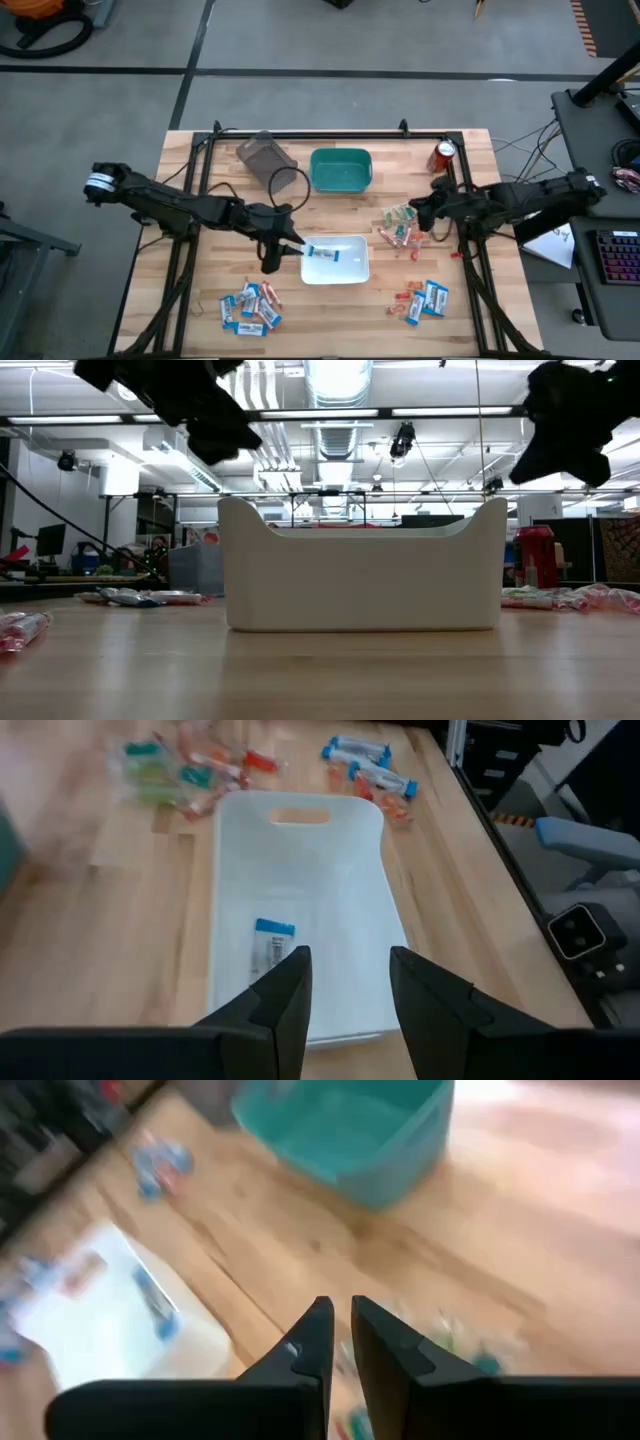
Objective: Sort candy
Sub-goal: Put the white candy into the green bin
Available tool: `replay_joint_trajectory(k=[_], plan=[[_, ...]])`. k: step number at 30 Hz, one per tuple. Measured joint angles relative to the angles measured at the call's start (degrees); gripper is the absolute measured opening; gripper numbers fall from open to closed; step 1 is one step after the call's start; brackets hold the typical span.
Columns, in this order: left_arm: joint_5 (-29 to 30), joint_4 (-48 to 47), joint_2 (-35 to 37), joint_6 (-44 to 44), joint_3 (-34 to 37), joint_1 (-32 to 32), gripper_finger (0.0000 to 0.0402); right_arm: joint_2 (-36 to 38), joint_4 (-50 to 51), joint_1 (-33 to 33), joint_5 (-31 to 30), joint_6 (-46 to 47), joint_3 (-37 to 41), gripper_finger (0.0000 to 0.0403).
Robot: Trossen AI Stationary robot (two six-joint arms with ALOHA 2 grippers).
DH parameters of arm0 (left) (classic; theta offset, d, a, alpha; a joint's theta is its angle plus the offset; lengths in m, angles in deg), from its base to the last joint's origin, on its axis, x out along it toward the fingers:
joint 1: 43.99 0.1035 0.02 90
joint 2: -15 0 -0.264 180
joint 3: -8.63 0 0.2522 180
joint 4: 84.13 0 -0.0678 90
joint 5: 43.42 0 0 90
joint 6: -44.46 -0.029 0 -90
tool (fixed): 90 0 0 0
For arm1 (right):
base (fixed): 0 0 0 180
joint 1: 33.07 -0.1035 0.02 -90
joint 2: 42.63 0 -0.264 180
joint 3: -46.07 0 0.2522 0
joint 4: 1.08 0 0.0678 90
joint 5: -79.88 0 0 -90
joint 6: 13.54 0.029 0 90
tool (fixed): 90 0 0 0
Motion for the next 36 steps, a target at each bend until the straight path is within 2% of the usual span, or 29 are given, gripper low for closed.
replay_joint_trajectory(k=[5,8,17,28,32,36], plan=[[5.63,-3.50,4.79,-0.70,-0.02,0.02,0.0121,-9.84,0.79,0.00,7.76,-0.33,-2.40,0.0034],[6.19,-3.82,6.57,-1.85,-0.02,0.07,0.0121,-15.31,1.24,-0.24,12.43,-0.54,-2.73,0.0034],[7.54,-4.74,9.59,-2.85,-0.01,0.07,0.0121,-26.76,-2.53,-1.08,14.03,-2.56,-2.94,0.0034],[7.54,-5.36,9.40,-2.85,-0.02,0.07,0.0121,-30.77,-11.77,-2.29,14.86,-7.32,-2.94,0.0036],[7.54,-5.38,9.40,-2.85,-0.02,0.07,0.0121,-30.75,-12.35,-2.27,14.31,-7.32,-2.94,0.0062],[7.55,-5.38,9.40,-2.85,-0.01,0.07,0.0121,-31.28,-12.61,-2.27,13.52,-6.85,-2.94,0.0105]])
